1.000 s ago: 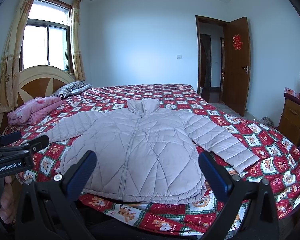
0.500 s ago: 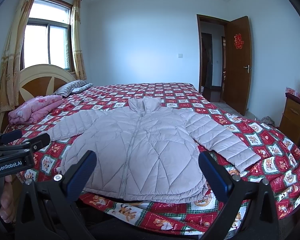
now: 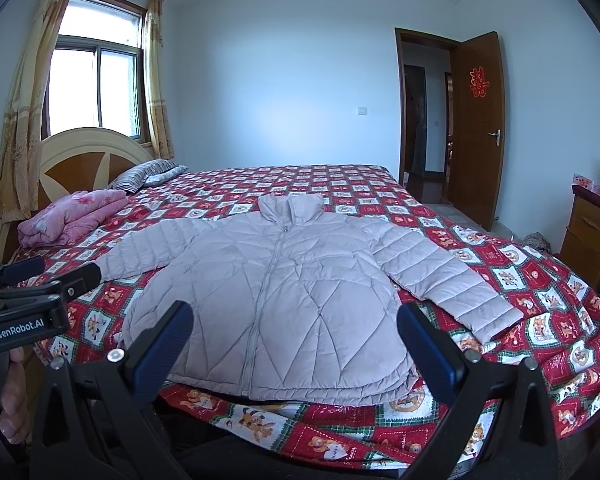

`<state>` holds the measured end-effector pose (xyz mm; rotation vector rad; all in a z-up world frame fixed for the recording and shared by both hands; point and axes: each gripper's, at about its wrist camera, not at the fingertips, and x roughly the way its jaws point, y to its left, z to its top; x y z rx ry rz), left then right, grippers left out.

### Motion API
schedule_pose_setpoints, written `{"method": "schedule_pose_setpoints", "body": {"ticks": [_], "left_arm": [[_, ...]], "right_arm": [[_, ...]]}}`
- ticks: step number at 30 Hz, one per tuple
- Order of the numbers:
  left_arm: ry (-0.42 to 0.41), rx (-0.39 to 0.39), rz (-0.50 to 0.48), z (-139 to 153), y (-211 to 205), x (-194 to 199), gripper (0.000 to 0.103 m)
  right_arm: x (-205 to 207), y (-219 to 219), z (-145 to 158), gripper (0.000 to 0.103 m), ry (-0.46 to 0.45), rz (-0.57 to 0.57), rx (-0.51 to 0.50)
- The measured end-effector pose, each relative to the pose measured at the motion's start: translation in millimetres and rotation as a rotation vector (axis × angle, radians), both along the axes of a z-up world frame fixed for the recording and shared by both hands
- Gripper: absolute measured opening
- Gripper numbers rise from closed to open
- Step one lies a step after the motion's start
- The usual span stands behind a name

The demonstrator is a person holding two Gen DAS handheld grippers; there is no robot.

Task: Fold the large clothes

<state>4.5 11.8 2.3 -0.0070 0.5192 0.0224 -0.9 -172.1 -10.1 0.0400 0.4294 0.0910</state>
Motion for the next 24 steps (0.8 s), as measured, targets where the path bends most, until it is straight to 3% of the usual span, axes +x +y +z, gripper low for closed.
{"method": "schedule_pose_setpoints", "body": {"ticks": [20,24], "left_arm": [[0.006,0.000,-0.007,-1.7,0.8,1.2,0.102],[0.036,0.027,-0.031,-12.7,-1.3,18.4,0.102]], "right_arm": [[2.5,2.0,-3.1,0.103,0.010,0.020,0.019],[15.5,-11.8,-10.4,0.103,0.034,0.016,0.049]]}}
